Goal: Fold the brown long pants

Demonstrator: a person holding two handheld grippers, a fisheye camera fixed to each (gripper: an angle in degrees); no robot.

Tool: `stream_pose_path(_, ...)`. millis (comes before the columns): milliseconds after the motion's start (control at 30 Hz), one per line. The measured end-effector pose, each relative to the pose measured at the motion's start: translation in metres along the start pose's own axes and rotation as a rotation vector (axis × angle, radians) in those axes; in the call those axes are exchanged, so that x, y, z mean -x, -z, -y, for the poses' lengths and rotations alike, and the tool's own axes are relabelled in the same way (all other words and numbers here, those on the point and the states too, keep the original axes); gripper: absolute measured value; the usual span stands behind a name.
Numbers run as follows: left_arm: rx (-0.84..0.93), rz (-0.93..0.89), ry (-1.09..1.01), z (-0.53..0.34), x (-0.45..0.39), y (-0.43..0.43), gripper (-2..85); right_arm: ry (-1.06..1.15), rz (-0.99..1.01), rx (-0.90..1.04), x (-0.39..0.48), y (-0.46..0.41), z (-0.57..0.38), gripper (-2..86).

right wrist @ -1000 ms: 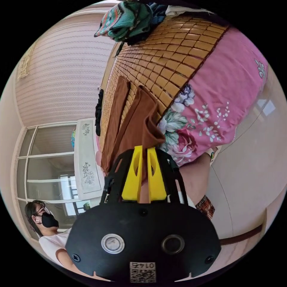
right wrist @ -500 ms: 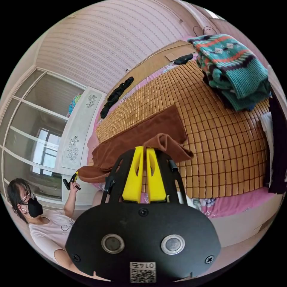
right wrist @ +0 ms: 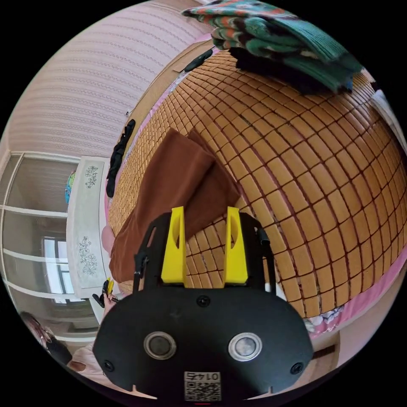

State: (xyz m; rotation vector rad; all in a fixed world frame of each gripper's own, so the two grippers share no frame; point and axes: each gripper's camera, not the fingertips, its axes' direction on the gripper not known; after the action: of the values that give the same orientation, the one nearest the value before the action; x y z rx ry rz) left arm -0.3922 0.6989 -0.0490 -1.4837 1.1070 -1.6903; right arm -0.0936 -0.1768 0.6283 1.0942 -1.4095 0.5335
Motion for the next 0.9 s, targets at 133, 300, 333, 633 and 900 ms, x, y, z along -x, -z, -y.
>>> stream_pose_path(133,0.051,0.107,0.111,-0.028,0.037,-0.018,15.2,-0.089,0.149,-0.106,-0.040,-0.002,-0.025,7.5)
stream_pose_path(300,-0.009,-0.157,0.294,-0.033,0.060,-0.033,12.0,-0.241,0.319,-0.268,-0.057,-0.009,-0.042,8.2)
stream_pose_path(333,-0.014,-0.233,0.323,-0.031,0.064,-0.038,11.5,-0.265,0.360,-0.296,-0.059,-0.012,-0.044,8.0)
stream_pose_path(633,-0.107,-0.271,0.423,-0.043,0.051,-0.053,5.0,-0.278,0.497,-0.188,-0.050,-0.036,-0.044,1.0)
stream_pose_path(900,0.000,-0.165,0.293,-0.046,0.031,-0.034,3.8,-0.105,0.391,-0.060,-0.049,0.003,-0.066,0.2)
